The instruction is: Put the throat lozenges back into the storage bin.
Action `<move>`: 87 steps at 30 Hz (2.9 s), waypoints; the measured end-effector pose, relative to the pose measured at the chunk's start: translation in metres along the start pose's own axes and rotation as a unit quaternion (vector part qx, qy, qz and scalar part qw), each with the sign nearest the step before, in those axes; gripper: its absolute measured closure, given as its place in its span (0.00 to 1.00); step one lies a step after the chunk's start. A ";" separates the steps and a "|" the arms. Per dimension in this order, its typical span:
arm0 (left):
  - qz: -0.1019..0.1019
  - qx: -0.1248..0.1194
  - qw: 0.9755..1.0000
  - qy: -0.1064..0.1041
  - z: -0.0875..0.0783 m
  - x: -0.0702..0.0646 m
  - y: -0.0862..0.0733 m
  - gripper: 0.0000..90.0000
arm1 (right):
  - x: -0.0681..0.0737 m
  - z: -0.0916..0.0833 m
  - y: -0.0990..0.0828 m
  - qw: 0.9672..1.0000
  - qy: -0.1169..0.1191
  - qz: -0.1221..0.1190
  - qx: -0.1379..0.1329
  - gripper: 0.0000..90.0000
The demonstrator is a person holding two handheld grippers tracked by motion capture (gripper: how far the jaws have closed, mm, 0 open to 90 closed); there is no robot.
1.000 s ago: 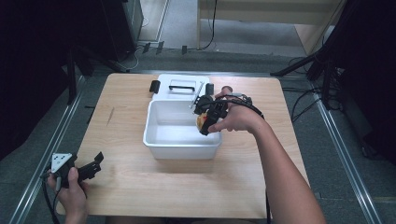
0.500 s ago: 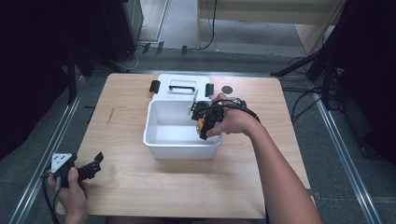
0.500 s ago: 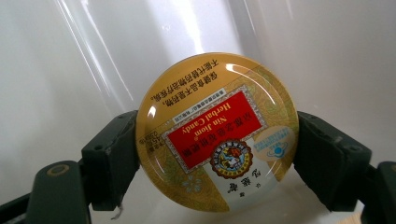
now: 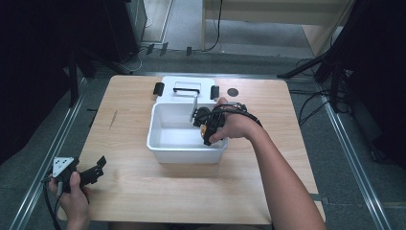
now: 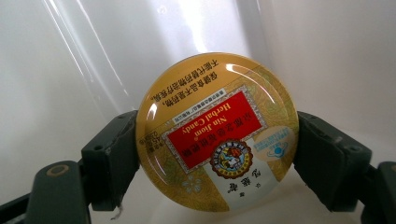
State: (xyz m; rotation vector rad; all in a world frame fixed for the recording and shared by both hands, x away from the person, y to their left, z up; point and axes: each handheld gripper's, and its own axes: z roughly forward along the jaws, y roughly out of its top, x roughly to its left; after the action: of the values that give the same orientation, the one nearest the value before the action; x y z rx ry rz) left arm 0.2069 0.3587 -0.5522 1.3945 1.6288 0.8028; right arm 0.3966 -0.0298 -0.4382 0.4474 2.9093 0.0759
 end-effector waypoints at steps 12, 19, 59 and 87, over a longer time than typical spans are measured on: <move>-0.001 0.000 1.000 -0.001 0.000 0.000 0.000 0.00 | 0.003 0.010 0.007 1.000 -0.003 -0.006 0.024 0.23; -0.001 0.000 1.000 -0.001 0.000 0.000 0.000 0.00 | 0.004 0.009 0.007 1.000 -0.005 -0.009 0.024 0.23; 0.001 0.001 1.000 0.001 0.000 0.000 0.000 0.00 | -0.010 -0.077 -0.033 0.988 -0.011 0.122 -0.100 0.02; 0.000 -0.001 1.000 0.001 0.000 -0.001 0.000 0.00 | -0.023 -0.067 -0.129 0.951 -0.027 0.247 -0.185 0.00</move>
State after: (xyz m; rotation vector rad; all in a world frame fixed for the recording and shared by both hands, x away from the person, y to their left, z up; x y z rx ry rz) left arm 0.2068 0.3580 -0.5522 1.3927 1.6292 0.8066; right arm 0.3674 -0.1610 -0.3787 1.0653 2.5683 0.6548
